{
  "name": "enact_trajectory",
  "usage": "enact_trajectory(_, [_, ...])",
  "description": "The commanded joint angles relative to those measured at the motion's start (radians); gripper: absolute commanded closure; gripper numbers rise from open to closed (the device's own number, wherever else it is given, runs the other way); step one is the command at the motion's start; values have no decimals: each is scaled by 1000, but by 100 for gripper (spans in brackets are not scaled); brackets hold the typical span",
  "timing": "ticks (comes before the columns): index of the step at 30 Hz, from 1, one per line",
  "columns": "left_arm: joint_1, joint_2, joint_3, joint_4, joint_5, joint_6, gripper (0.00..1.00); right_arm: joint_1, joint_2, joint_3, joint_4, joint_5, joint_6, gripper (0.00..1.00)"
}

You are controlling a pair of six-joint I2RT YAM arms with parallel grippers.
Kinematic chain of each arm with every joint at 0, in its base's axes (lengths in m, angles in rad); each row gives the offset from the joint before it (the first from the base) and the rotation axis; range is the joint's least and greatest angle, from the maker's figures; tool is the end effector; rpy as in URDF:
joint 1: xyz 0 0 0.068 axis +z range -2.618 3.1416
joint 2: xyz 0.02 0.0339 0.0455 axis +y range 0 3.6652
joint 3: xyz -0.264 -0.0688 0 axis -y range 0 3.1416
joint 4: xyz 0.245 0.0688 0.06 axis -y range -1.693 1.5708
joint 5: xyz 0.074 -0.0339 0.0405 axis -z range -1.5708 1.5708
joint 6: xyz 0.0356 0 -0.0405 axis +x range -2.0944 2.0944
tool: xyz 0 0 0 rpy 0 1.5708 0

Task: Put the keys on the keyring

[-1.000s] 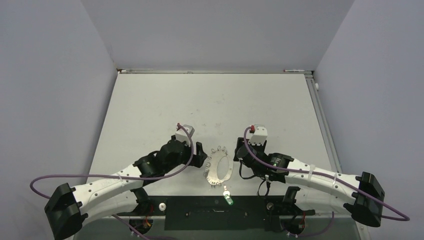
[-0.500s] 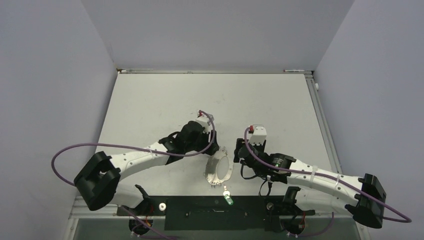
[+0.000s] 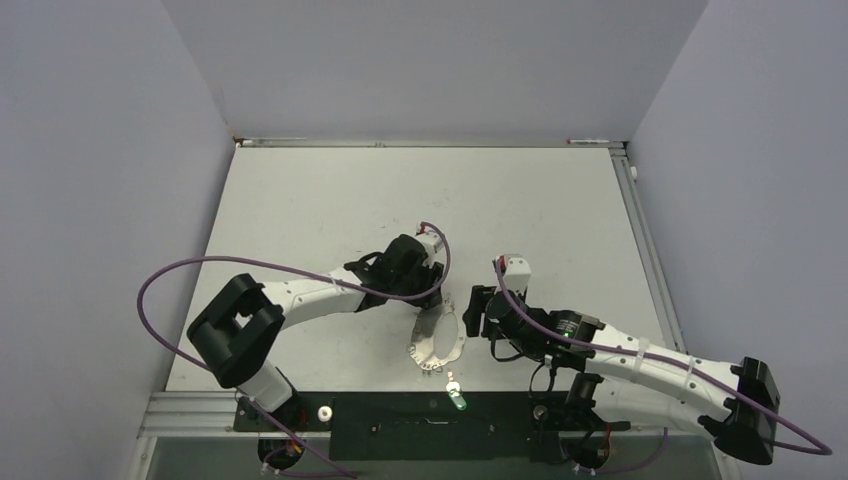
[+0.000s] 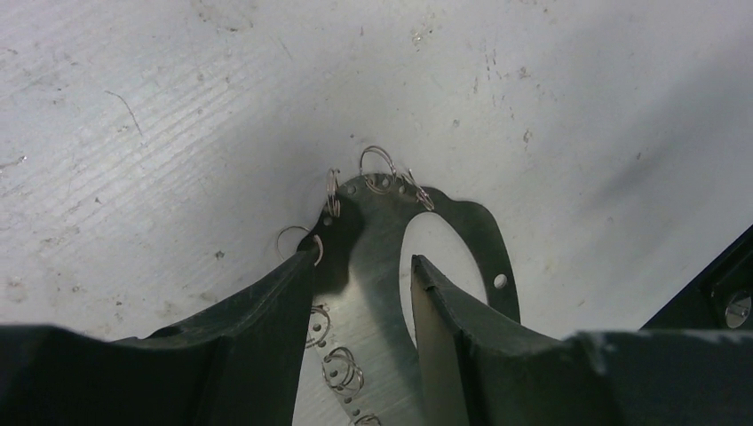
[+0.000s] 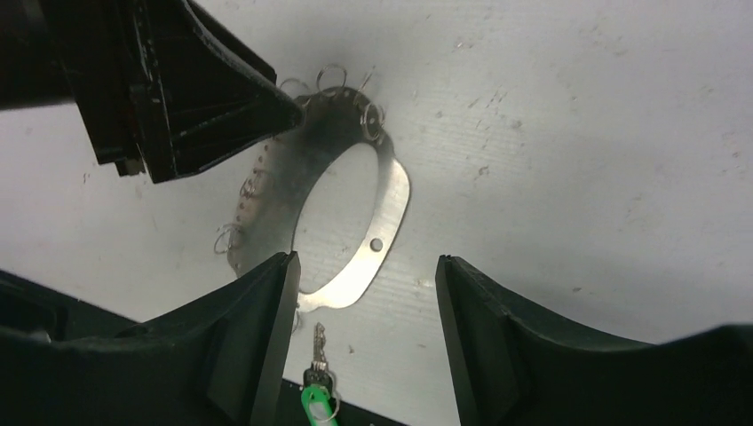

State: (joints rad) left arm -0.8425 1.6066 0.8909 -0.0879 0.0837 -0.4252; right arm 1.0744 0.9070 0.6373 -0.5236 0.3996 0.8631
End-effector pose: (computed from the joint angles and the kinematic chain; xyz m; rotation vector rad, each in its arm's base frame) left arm 0.2172 -0.2480 0.1830 0.5561 2.4237 -0.6782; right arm 0.1000 0.1555 0.2379 -0.0537 2.3435 0.5207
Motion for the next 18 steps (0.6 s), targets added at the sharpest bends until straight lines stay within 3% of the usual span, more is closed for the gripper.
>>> enact_trajectory(1, [0, -119, -23, -36, -28, 22, 57, 26, 41, -25, -5, -195, 16, 42])
enact_trajectory(4, [1, -210, -62, -89, -97, 31, 51, 160, 134, -10, -61, -172, 119, 43])
enact_trajectory(8, [-4, -336, -105, -132, -153, 25, 49, 399, 282, 71, -180, 3, 275, 42])
enact_trajectory(13, [-17, -479, -146, -171, -195, -15, 48, 533, 375, 90, -256, 110, 538, 47])
enact_trajectory(18, [-22, -591, -200, -189, -256, -35, 47, 599, 304, -18, -187, 149, 802, 49])
